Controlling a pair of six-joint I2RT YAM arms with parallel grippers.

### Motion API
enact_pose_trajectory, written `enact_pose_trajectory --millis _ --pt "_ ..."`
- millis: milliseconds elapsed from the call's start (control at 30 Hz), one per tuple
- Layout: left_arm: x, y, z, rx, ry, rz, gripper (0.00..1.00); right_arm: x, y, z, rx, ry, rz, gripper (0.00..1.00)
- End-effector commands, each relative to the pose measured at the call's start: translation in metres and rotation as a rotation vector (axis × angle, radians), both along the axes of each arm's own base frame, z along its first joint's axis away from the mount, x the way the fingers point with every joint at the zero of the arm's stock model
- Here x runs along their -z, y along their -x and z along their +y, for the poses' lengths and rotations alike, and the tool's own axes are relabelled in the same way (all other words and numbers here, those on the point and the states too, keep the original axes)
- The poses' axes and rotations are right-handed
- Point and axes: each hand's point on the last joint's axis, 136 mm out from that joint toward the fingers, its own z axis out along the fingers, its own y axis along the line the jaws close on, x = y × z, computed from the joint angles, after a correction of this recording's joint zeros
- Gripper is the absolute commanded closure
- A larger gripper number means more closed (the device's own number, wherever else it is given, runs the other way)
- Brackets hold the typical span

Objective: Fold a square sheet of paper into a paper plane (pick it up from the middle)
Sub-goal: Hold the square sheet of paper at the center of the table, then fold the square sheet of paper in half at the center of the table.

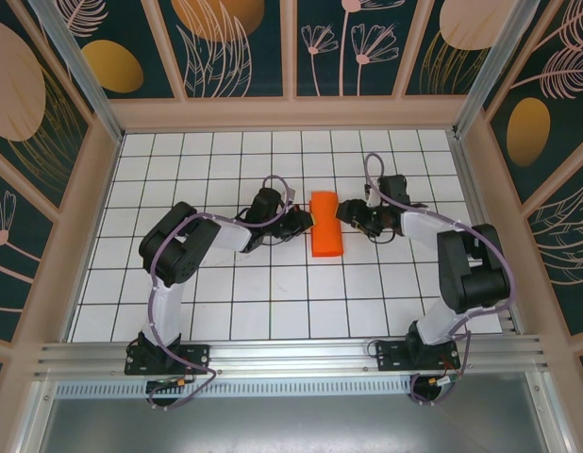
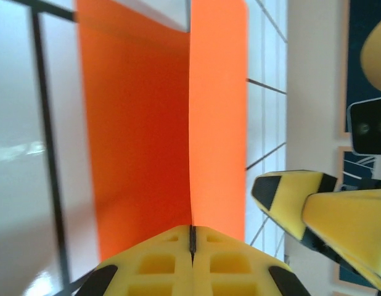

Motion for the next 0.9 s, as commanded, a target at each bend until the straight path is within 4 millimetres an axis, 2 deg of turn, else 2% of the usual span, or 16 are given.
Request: enact_pose_trajectory --millis 0,267,467,533,700,867 --pt "0.015 0.000 0.002 -0.006 -0.057 0.027 1.00 0.002 0.003 0.014 -0.134 0.032 -0.006 0.32" --pt "0.019 -0.003 0.002 -0.013 -0.076 0.032 1.00 0.025 0.004 0.030 -0.202 0.044 0.059 0.35" --pt "0.020 -0.005 0.003 -0.009 -0.106 0.034 0.95 0.043 0.003 0.027 -0.196 0.084 0.106 0.42" --pt "0.019 -0.007 0.005 -0.015 -0.133 0.026 0.88 0.050 0.004 0.023 -0.186 0.112 0.123 0.47" --pt "0.006 -0.018 0.027 -0.090 -0.261 -0.024 0.59 0.070 0.010 0.010 -0.183 0.226 0.158 0.51" --pt "-0.013 -0.026 0.048 -0.164 -0.347 -0.091 0.49 0.083 0.014 0.007 -0.209 0.299 0.177 0.53"
